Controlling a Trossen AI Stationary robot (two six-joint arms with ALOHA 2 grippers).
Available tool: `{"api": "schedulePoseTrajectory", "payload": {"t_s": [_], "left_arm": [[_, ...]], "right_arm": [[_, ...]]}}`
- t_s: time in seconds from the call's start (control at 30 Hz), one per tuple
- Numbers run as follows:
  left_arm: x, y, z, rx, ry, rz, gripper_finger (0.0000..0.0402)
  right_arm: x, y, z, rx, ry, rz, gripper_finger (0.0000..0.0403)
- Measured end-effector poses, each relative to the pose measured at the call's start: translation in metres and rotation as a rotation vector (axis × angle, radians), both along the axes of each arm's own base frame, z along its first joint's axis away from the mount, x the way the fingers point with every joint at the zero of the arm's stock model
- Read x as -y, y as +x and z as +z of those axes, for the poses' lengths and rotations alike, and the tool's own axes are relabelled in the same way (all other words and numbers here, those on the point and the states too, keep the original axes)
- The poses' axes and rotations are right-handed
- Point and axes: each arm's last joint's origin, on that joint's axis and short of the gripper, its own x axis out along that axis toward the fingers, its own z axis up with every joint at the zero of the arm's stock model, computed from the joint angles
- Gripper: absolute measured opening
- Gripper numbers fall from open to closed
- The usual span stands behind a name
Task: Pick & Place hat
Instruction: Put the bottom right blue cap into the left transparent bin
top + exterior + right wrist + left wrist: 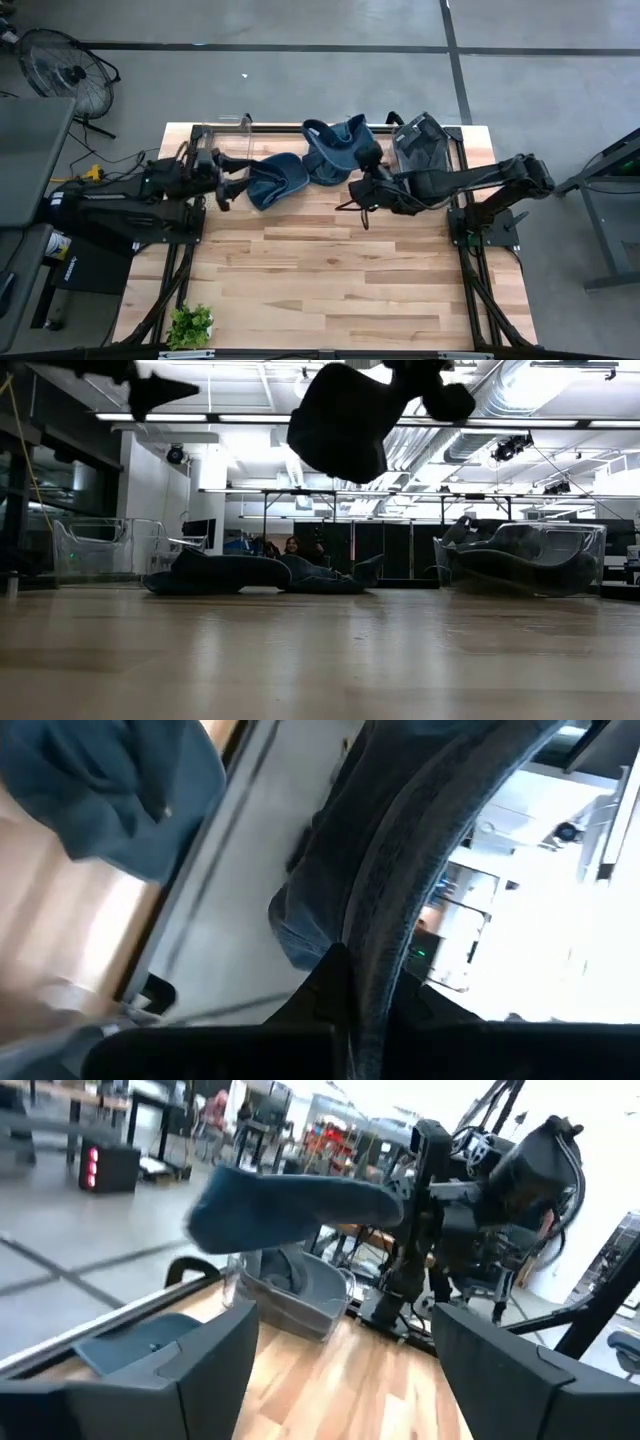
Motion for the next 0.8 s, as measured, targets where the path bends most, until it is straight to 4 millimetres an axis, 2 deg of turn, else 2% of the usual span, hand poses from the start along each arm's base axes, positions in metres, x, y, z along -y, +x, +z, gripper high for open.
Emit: {"api": "schedulePoseTrajectory", "payload": {"t_s": [0.13, 0.23, 0.53, 0.67, 0.8], "left_arm": [[-0.001, 0.028, 0.020, -0.083, -0.001, -0.005, 0.0296], [-0.001, 0.050, 0.032, -0.241, 0.132, -0.033, 0.0296], [-0.002, 0.111, 0.088, -0.567, 0.625, -0.062, 0.0296], [0.002, 0.136, 0.104, -0.747, 0.798, -0.075, 0.0296], [0.011, 0.160, 0.111, -0.865, 0.876, -0.132, 0.0296]], "right_arm": [[0.005, 0.013, -0.012, -0.055, -0.064, -0.037, 0.0005], [0.007, 0.017, -0.018, -0.083, -0.060, -0.033, 0.0005], [0.005, 0.019, -0.021, -0.060, 0.044, 0.034, 0.0005], [0.006, 0.019, -0.022, -0.062, 0.094, 0.071, 0.0005], [0.014, 0.020, -0.023, -0.067, 0.118, 0.068, 0.0005]]}}
